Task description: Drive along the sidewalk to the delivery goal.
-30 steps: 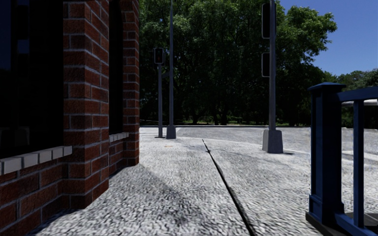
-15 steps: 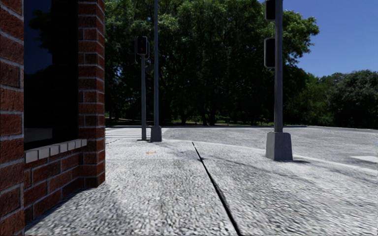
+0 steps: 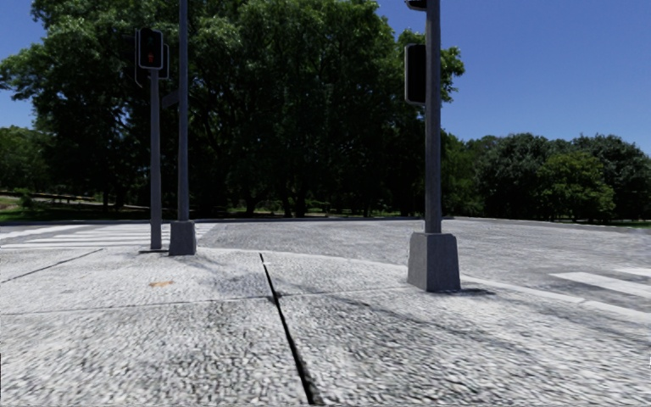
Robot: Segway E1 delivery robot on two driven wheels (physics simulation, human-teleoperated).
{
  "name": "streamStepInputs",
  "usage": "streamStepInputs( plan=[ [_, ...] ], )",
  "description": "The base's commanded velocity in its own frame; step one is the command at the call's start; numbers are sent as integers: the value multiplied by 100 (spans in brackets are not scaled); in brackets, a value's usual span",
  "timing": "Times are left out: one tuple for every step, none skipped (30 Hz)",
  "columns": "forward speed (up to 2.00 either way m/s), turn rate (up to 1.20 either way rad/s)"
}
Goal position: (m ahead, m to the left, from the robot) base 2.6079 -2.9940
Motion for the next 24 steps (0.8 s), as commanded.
streamStepInputs(
  plan=[
    [159, -61],
    [159, -64],
    [159, -68],
    [159, -70],
    [159, -70],
    [159, -70],
    [159, -70],
    [159, -70],
    [160, -70],
    [160, -70],
    [160, -70],
    [160, -70],
    [160, -74],
    [160, -79],
    [160, -79],
    [160, -82],
    [160, -82],
    [160, -83],
    [160, -83],
    [160, -83],
    [160, -83],
    [160, -83],
    [160, -83],
    [160, -83]
  ],
)
